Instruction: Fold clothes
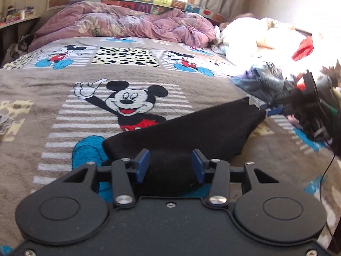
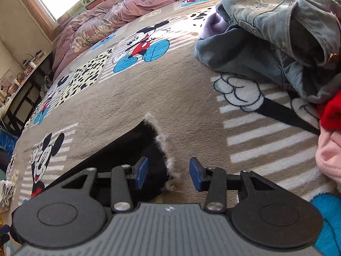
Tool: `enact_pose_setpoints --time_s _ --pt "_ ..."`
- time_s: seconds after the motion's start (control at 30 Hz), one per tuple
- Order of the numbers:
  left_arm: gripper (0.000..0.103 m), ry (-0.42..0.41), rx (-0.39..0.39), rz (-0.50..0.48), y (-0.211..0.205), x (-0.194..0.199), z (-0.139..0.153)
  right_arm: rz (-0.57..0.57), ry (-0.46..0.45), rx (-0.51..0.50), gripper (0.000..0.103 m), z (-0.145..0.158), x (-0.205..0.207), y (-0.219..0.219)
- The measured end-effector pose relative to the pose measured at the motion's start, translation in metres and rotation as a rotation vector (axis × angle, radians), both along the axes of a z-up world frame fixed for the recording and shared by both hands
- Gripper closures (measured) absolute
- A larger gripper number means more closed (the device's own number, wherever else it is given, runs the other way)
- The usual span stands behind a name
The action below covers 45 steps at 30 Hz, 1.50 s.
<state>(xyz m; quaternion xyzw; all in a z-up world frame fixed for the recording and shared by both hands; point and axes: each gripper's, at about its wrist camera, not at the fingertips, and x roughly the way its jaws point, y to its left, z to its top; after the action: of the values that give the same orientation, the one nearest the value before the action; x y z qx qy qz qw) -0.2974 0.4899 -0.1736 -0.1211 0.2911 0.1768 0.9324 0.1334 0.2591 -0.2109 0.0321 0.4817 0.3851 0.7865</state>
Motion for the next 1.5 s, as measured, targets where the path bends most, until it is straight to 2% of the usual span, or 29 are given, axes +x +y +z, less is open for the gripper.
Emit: enact_pose_setpoints --time_s 0.1,0.13,0.17,0.27,0.3,0.33,0.43,0.53,0.6,0.67,0.73,0.87,0.97,1.03,1.07,1.1,1.13,1.17,1.27,1.3,1.33,1.37,1.4,1.43,1.5 --pt "0.059 0.085 0.122 -0.079 -0.015 0.014 -0.011 -0.018 0.011 -0.009 0.063 -0.008 -0.003 0.004" --pt "0.059 0.118 0.162 -0.099 -0.018 0.017 -0.016 -0.015 0.005 -0.007 0.077 -0.009 -0.004 0.005" --pt "0.06 0.151 0.202 -0.12 -0.02 0.021 -0.022 -0.007 -0.004 -0.004 0.086 -0.008 -0.006 0.006" --pt "0.074 0.218 0.285 -0.15 -0.024 0.024 -0.03 0.003 -0.064 -0.008 0.091 0.001 -0.012 0.006" --pt "0.084 0.231 0.295 -0.15 -0.023 0.024 -0.032 0.006 -0.084 -0.002 0.091 0.006 -0.013 0.005" --pt "0.087 0.241 0.301 -0.146 -0.021 0.024 -0.034 0.007 -0.098 0.01 0.092 0.011 -0.015 0.003" --pt "0.088 0.238 0.281 -0.124 -0.016 0.021 -0.033 0.005 -0.124 0.041 0.093 0.023 -0.018 -0.003" --pt "0.088 0.224 0.254 -0.095 -0.013 0.019 -0.033 0.036 -0.156 -0.03 0.093 0.015 -0.023 0.001" --pt "0.088 0.209 0.227 -0.076 -0.011 0.017 -0.032 0.056 -0.189 -0.083 0.09 0.007 -0.025 0.004" --pt "0.088 0.207 0.227 -0.071 -0.013 0.016 -0.03 0.047 -0.17 -0.071 0.069 0.002 -0.024 0.001" --pt "0.088 0.191 0.21 -0.059 -0.014 0.012 -0.025 0.034 -0.162 -0.053 0.067 0.004 -0.025 -0.004" --pt "0.088 0.104 0.152 -0.018 -0.011 -0.005 -0.005 0.029 -0.249 -0.022 0.067 0.023 -0.038 -0.014" --pt "0.087 0.022 0.045 0.06 0.006 -0.01 0.005 0.097 -0.314 0.024 0.065 0.037 -0.06 -0.008" --pt "0.087 -0.004 -0.025 0.102 0.017 -0.006 0.002 0.195 -0.284 0.055 0.067 0.035 -0.075 0.007" --pt "0.087 0.016 -0.052 0.124 0.023 -0.002 -0.006 0.238 -0.284 0.046 0.067 0.03 -0.083 0.017" --pt "0.083 0.06 -0.074 0.147 0.029 0.004 -0.019 0.27 -0.29 0.019 0.066 0.023 -0.091 0.028" --pt "0.081 0.104 -0.095 0.171 0.034 0.01 -0.031 0.275 -0.296 -0.045 0.063 0.009 -0.094 0.041" --pt "0.081 0.107 -0.116 0.183 0.038 0.011 -0.037 0.267 -0.283 -0.087 0.063 -0.005 -0.092 0.048" --pt "0.08 0.028 -0.136 0.194 0.037 -0.001 -0.024 0.201 -0.238 -0.021 0.063 -0.006 -0.086 0.044" --pt "0.074 0.004 -0.13 0.198 0.034 -0.006 -0.016 0.177 -0.213 0.004 0.061 0.0 -0.085 0.039" --pt "0.062 -0.018 -0.124 0.2 0.032 -0.01 -0.009 0.158 -0.201 0.042 0.058 0.005 -0.085 0.031" --pt "0.058 -0.04 -0.119 0.2 0.03 -0.013 -0.004 0.131 -0.188 0.079 0.052 0.011 -0.084 0.022" --pt "0.058 -0.056 -0.111 0.203 0.03 -0.015 0.0 0.087 -0.17 0.117 0.048 0.016 -0.081 0.012" --pt "0.058 -0.066 -0.1 0.208 0.031 -0.014 0.003 0.039 -0.142 0.154 0.039 0.018 -0.077 0.001" --pt "0.058 -0.046 -0.072 0.221 0.034 -0.006 0.002 -0.051 -0.071 0.207 0.035 0.016 -0.068 -0.017"
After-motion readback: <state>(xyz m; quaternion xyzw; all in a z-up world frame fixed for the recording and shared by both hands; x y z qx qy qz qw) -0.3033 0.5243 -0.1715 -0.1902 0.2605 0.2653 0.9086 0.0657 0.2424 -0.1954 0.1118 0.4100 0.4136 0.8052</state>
